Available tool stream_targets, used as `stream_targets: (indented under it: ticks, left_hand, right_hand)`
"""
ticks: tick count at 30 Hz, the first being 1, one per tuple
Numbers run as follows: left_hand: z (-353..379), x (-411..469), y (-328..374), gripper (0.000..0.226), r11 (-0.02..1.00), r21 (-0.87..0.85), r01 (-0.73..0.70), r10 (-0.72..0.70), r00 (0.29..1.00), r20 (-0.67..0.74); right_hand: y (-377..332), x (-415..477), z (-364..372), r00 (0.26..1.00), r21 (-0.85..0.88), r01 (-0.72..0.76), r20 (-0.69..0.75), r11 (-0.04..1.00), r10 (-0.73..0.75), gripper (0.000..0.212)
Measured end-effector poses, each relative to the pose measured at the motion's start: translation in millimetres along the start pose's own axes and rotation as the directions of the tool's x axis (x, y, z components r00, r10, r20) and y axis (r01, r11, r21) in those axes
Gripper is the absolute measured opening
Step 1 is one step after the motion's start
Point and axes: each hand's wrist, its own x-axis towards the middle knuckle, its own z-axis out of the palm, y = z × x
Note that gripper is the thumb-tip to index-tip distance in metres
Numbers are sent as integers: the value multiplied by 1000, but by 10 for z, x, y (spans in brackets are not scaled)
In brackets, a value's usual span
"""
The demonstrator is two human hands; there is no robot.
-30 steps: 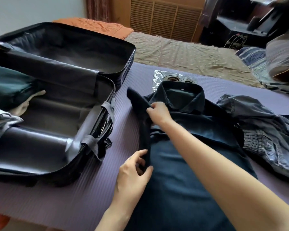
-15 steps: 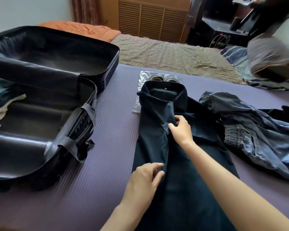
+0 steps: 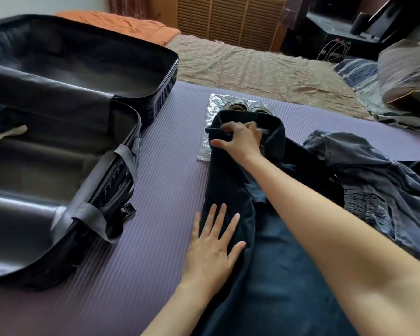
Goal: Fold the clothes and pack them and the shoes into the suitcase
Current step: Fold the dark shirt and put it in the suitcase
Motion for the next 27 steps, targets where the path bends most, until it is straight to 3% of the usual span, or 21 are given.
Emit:
stream_targets:
  ticks: [3, 5, 8, 10, 13, 18, 23, 25, 27]
  left_hand:
    - [1, -5, 16, 64, 999, -26, 22, -23, 999, -27]
    - [8, 3, 18, 66, 998, -40, 43, -44, 999, -32]
    - [33, 24, 11, 66, 998, -39, 53, -54, 998, -20]
    - [50, 21, 10, 65, 999, -32, 44, -44, 999, -8]
    - [48, 25, 13, 64, 998, -32, 47, -47, 999, -2]
    - [-42, -13, 2, 67, 991, -128, 44, -49, 998, -31]
    - [-376, -225, -18, 51, 835, -543, 88, -215, 961, -174]
    - [-538, -509, -54, 36, 811, -582, 62, -257, 931, -259]
    - [-677, -884, -46, 20, 778, -621, 97, -311, 918, -247]
  right_hand:
    - [-60, 303, 79, 987, -23, -111, -118, 994, 107, 30]
    - [-7, 458, 30, 949, 53, -242, -197, 969, 248, 30]
    - [209, 535, 43, 919, 59, -355, -161, 933, 360, 33]
    - [275, 456, 113, 940, 51, -306, -142, 951, 311, 33]
    - [249, 175, 149, 956, 47, -165, -236, 985, 172, 39]
    - [339, -895, 98, 910, 92, 22, -413, 996, 18, 37]
    - [277, -2107, -24, 966, 160, -59, -239, 985, 97, 45]
    - [183, -2417, -61, 978, 185, -135, -131, 974, 160, 49]
    - [61, -2625, -93, 973, 242, -203, -56, 949, 223, 50]
